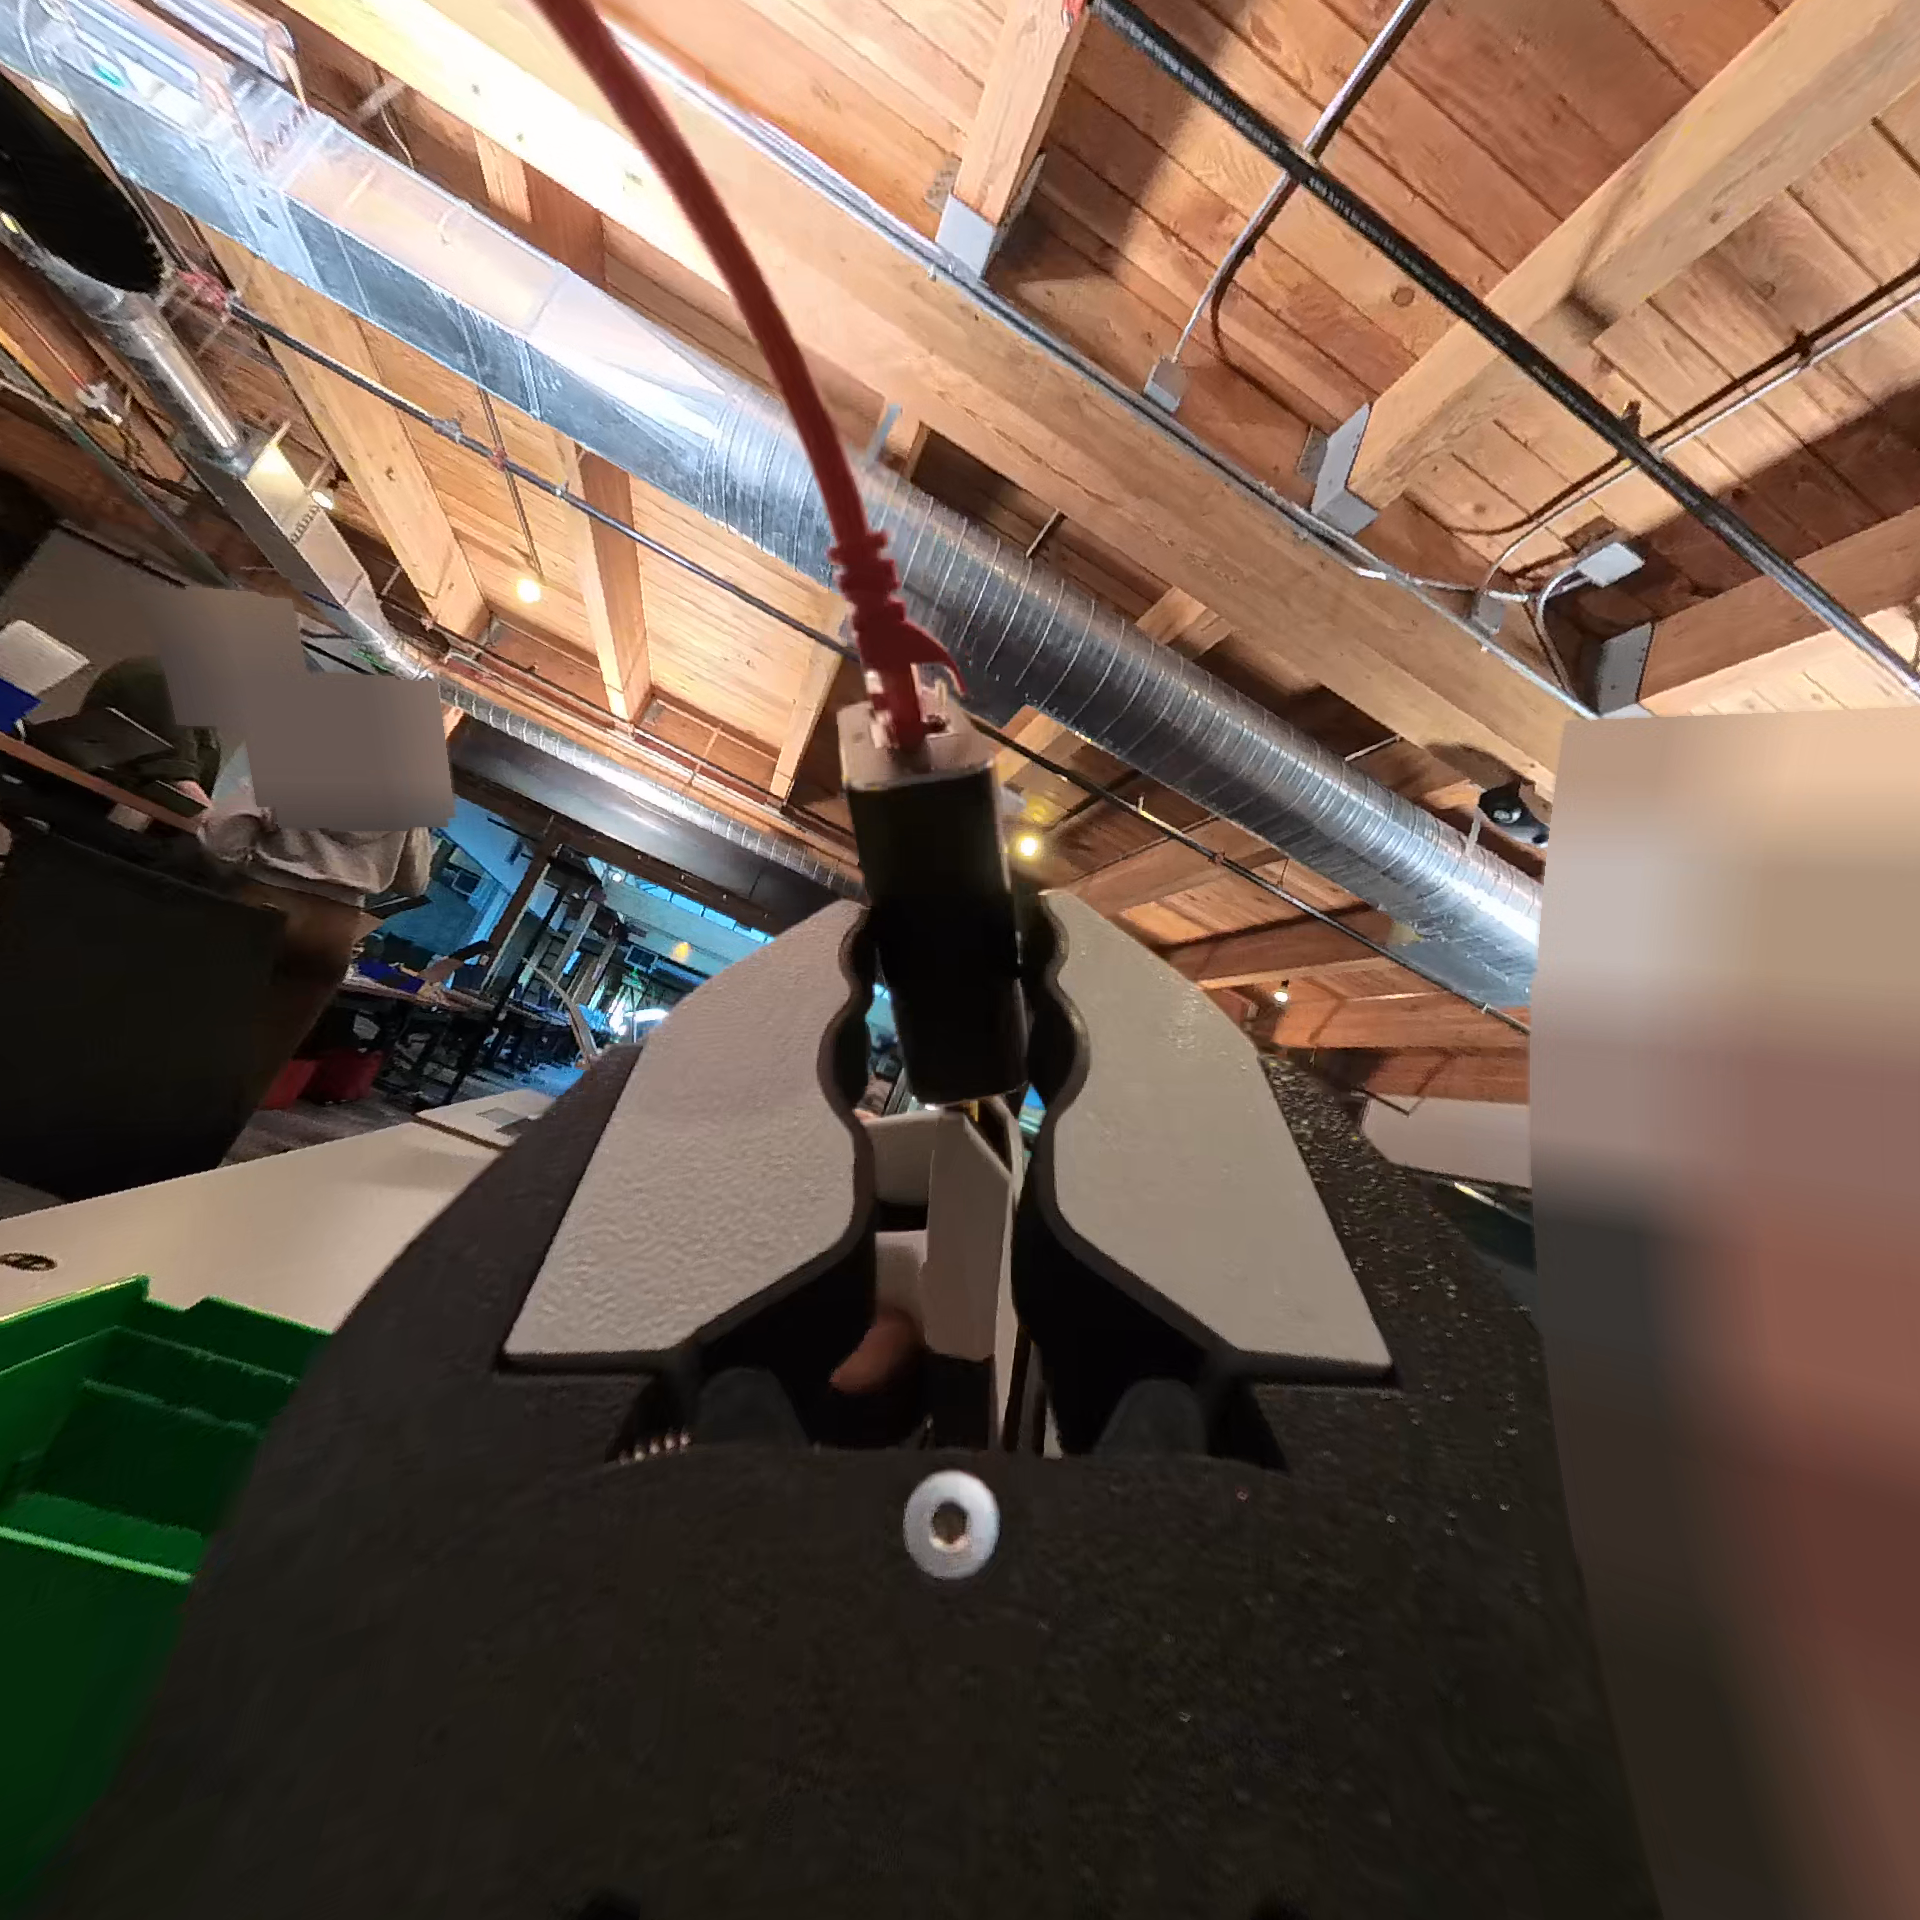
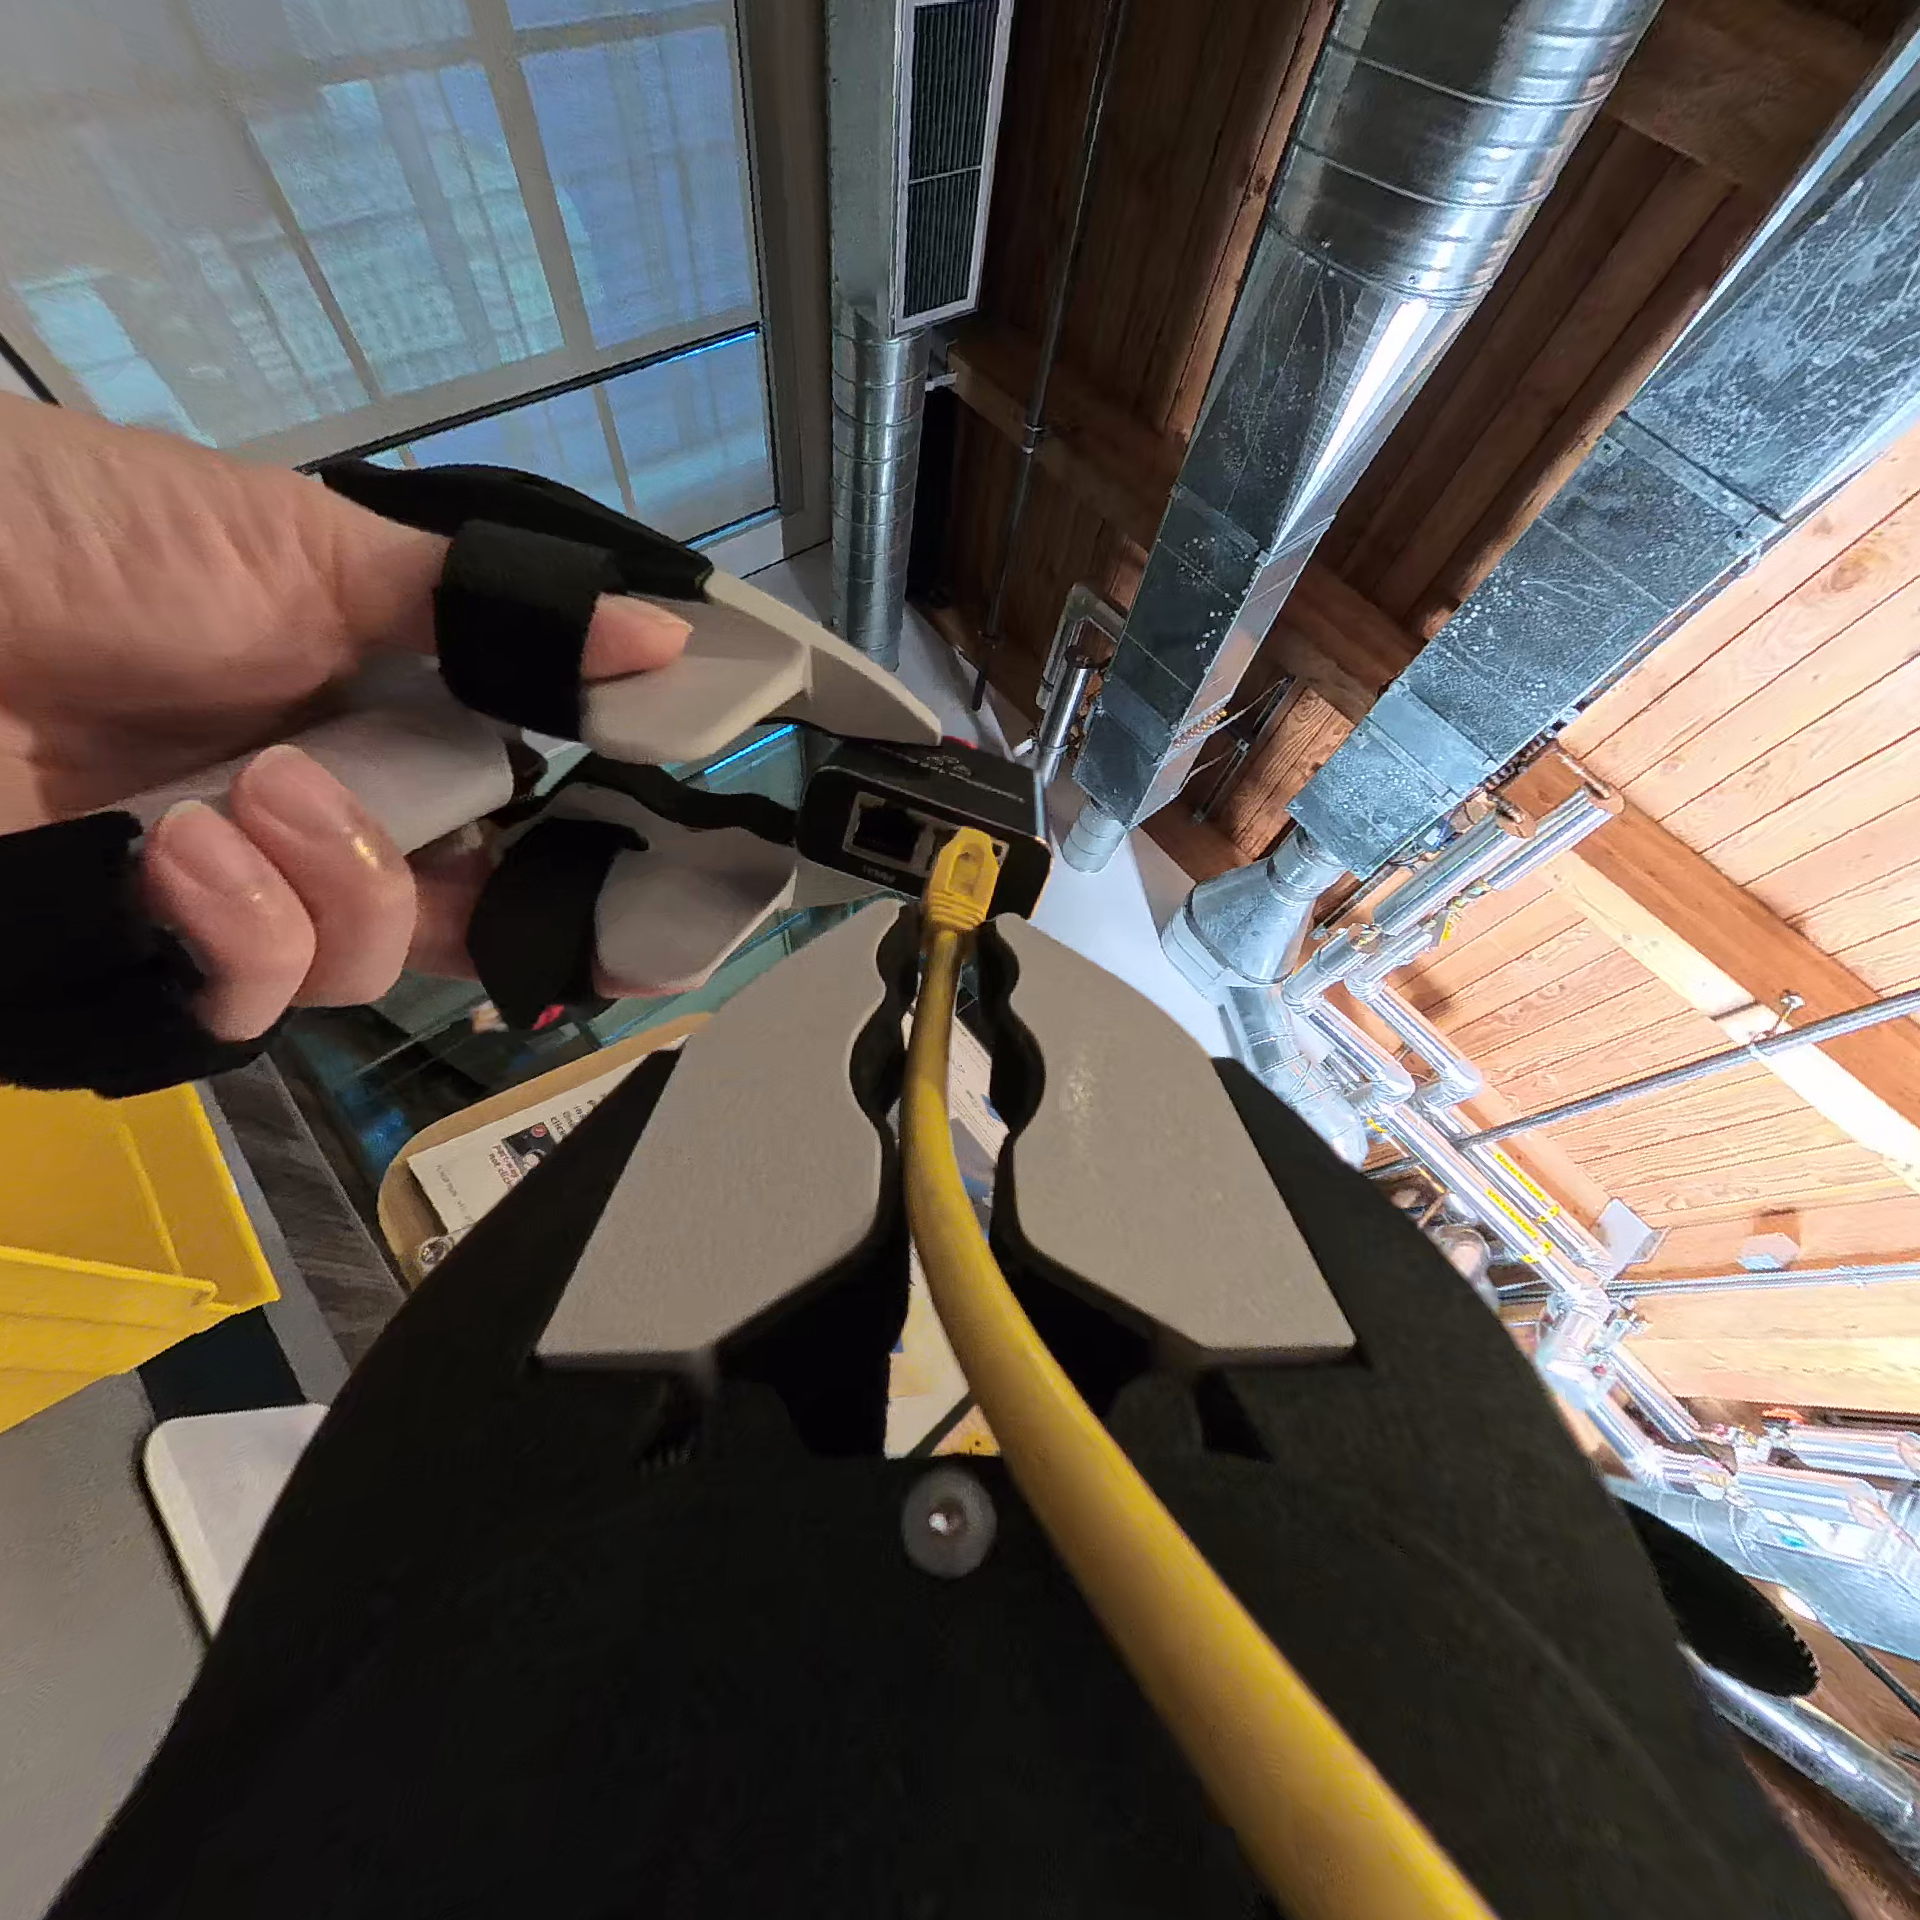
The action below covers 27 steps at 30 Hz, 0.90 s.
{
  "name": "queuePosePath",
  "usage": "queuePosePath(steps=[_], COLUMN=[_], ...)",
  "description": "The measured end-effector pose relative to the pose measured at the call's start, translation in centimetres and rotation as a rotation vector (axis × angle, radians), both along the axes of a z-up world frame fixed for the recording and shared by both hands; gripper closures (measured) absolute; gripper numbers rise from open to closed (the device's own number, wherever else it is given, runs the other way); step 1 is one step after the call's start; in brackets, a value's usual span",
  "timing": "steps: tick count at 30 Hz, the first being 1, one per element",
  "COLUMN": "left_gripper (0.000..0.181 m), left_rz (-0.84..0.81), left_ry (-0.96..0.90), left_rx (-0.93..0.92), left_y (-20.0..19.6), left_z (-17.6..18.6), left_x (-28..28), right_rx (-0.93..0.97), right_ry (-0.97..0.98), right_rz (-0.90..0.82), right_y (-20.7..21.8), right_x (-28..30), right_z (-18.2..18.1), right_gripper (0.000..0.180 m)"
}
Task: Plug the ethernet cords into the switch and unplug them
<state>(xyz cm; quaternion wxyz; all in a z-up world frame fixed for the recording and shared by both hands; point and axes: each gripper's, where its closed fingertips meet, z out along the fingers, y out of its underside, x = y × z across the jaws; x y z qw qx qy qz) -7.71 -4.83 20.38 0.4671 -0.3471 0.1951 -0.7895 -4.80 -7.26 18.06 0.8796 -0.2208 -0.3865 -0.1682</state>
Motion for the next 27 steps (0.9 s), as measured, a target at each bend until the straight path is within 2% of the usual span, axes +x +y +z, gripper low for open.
queuePosePath(steps=[5, 8, 10, 14, 20, 25, 27], left_gripper=[0.153, 0.142, 0.151, 0.148, 0.128, 0.132, 0.139], left_rz=[0.002, -0.015, -0.028, -0.053, -0.026, -0.008, 0.018], left_ry=[0.02, 0.028, -0.028, -0.033, 0.058, 0.067, 0.054], left_rx=[0.008, 0.006, -0.022, -0.032, 0.013, -0.02, -0.051], left_y=[0.1, -0.3, -0.2, 0.1, -0.6, -0.1, 0.7], left_z=[-0.4, -0.5, -0.4, -0.4, -0.2, -0.4, -0.5], left_x=[0.6, 1.3, 1.0, 0.6, 1.0, 0.8, 0.3], right_rx=[-0.033, -0.024, -0.013, -0.05, -0.085, -0.088, -0.074], right_ry=[-0.001, -0.059, -0.066, -0.054, 0.012, 0.029, 0.037], right_rz=[0.029, 0.015, 0.028, 0.061, 0.112, 0.115, 0.099], right_y=[0.2, 0.4, 0.1, 0.4, 0.4, 0.6, 0.7], right_x=[-0.1, -1.4, -2.1, -2.3, -1.7, -1.6, -1.4], right_z=[-0.2, -1.3, -1.7, -2.0, -1.4, -1.5, -1.3], right_gripper=[0.169, 0.169, 0.169, 0.169, 0.168, 0.168, 0.169])
